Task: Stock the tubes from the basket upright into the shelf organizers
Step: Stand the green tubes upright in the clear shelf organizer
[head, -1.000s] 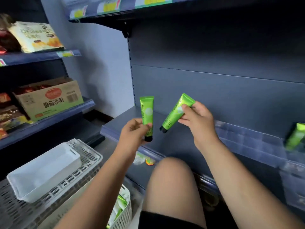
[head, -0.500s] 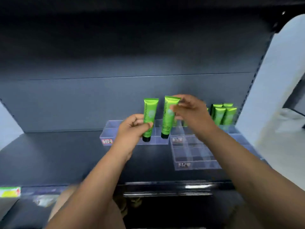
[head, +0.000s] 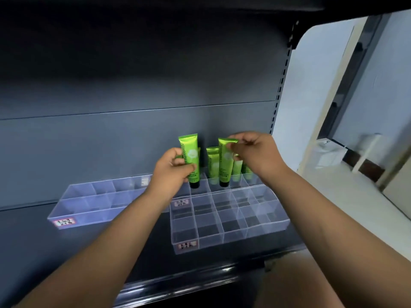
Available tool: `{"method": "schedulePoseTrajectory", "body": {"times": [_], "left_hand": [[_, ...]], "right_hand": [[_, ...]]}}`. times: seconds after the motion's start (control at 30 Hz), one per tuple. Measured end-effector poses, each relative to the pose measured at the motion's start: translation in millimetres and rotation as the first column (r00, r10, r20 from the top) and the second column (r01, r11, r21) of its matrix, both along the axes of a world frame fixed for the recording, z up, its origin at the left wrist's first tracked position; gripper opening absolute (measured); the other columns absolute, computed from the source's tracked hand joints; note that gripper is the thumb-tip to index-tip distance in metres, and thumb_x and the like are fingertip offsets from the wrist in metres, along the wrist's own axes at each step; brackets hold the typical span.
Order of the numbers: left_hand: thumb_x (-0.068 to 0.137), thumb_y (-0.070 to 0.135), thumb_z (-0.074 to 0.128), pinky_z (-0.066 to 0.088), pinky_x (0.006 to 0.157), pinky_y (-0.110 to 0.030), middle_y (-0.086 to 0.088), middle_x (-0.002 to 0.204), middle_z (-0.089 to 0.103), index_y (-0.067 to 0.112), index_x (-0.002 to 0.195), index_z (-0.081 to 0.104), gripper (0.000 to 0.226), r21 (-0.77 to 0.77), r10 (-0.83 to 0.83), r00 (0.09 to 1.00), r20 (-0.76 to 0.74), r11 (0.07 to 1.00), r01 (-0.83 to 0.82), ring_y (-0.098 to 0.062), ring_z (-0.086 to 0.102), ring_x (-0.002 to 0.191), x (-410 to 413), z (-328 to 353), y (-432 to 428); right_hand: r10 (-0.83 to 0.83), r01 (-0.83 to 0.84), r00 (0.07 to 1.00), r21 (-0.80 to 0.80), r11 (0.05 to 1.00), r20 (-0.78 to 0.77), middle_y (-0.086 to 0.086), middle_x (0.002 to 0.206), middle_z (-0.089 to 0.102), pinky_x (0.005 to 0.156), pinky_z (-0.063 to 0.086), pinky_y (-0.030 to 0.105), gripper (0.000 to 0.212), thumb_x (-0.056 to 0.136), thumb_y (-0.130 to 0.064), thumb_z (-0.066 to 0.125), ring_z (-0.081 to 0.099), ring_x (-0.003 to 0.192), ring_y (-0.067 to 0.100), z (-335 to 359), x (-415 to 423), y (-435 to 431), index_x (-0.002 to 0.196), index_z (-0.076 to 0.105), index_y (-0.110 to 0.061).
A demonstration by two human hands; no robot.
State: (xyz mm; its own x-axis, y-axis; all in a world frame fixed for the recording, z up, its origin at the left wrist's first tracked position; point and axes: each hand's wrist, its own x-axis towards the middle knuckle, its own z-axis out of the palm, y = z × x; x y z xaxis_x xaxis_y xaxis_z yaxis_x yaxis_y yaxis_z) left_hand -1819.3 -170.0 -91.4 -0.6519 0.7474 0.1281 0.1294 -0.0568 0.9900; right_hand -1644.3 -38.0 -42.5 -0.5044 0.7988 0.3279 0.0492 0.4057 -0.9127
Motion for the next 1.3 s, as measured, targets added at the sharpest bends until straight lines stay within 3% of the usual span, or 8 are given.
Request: {"method": "schedulePoseTrajectory", "body": {"times": [0.13,0.33,0.5,0.7,0.8,0.97,1.13,1.3], "left_hand": [[0.089,-0.001,0.072,0.055,0.072,-0.033,0.018,0.065,0.068,0.026,0.09,0.058,0.03,-0.003,-0.011,1.0,-0.013,1.0,0.011,-0.008,0.062,0.07,-3,1,17],[0.089,0.003,0.074,0.058,0.071,-0.037,0.004,0.074,0.049,0.02,0.079,0.051,0.031,0.005,0.075,0.997,-0.029,0.997,-0.075,-0.012,0.058,0.073,-30,-10,24],[0.088,-0.002,0.073,0.058,0.07,-0.035,-0.001,0.079,0.053,0.021,0.081,0.056,0.029,0.019,0.145,0.989,-0.042,0.989,-0.144,-0.019,0.06,0.081,-54,-18,25],[0.089,-0.009,0.069,0.058,0.065,-0.026,0.005,0.076,0.063,0.024,0.093,0.062,0.034,0.017,0.12,0.991,-0.066,0.993,-0.119,-0.021,0.063,0.08,-66,-22,30],[0.09,-0.009,0.068,0.054,0.069,-0.034,0.008,0.068,0.062,0.022,0.09,0.062,0.031,0.004,0.118,0.989,-0.09,0.993,-0.118,-0.021,0.058,0.077,-71,-31,35],[0.09,-0.002,0.072,0.056,0.08,-0.045,-0.008,0.083,0.062,0.009,0.109,0.066,0.023,-0.012,0.125,0.985,-0.122,0.992,-0.127,-0.021,0.059,0.079,-78,-39,35],[0.09,-0.003,0.071,0.056,0.087,-0.052,-0.006,0.079,0.061,0.015,0.096,0.065,0.02,-0.052,0.106,0.98,-0.168,0.992,-0.116,-0.021,0.057,0.079,-88,-47,31],[0.087,-0.003,0.074,0.045,0.068,-0.025,0.004,0.068,0.057,0.021,0.077,0.055,0.031,-0.095,0.121,0.967,-0.225,0.985,-0.145,-0.007,0.05,0.062,-88,-60,29]], "right_hand": [[-0.011,0.011,1.0,0.034,0.999,0.004,0.001,0.081,0.075,0.08,0.058,0.038,0.014,0.086,-0.011,0.079,0.065,0.072,0.014,-4,-9,18,0.099,0.081,-0.015],[-0.028,0.023,0.999,0.135,0.991,0.036,-0.011,0.074,0.071,0.069,0.046,0.02,0.017,0.085,-0.015,0.08,0.057,0.058,-0.007,-5,-40,28,0.102,0.082,-0.017],[0.013,-0.034,0.995,0.213,0.976,0.103,-0.011,0.071,0.071,0.065,0.046,0.017,0.015,0.085,-0.017,0.079,0.056,0.055,-0.006,-2,-67,34,0.1,0.082,-0.02],[-0.011,-0.085,0.971,0.386,0.919,0.241,-0.003,0.085,0.078,0.079,0.052,0.021,0.011,0.085,-0.015,0.076,0.07,0.08,0.009,-5,-94,31,0.092,0.082,-0.021],[-0.042,-0.117,0.948,0.471,0.874,0.315,-0.005,0.091,0.078,0.085,0.052,0.024,0.011,0.086,-0.014,0.074,0.069,0.087,0.008,-10,-103,32,0.093,0.082,-0.018],[-0.075,-0.153,0.909,0.493,0.856,0.411,-0.003,0.098,0.078,0.087,0.05,0.026,0.013,0.088,-0.015,0.071,0.069,0.094,0.013,-21,-109,32,0.095,0.082,-0.018],[-0.101,-0.149,0.902,0.522,0.84,0.42,0.0,0.089,0.076,0.08,0.053,0.033,0.01,0.087,-0.015,0.07,0.068,0.086,0.018,-26,-114,33,0.088,0.08,-0.015],[-0.117,-0.16,0.891,0.544,0.824,0.439,0.001,0.093,0.076,0.081,0.053,0.032,0.011,0.088,-0.016,0.07,0.068,0.087,0.02,-24,-117,33,0.09,0.08,-0.016]]}}
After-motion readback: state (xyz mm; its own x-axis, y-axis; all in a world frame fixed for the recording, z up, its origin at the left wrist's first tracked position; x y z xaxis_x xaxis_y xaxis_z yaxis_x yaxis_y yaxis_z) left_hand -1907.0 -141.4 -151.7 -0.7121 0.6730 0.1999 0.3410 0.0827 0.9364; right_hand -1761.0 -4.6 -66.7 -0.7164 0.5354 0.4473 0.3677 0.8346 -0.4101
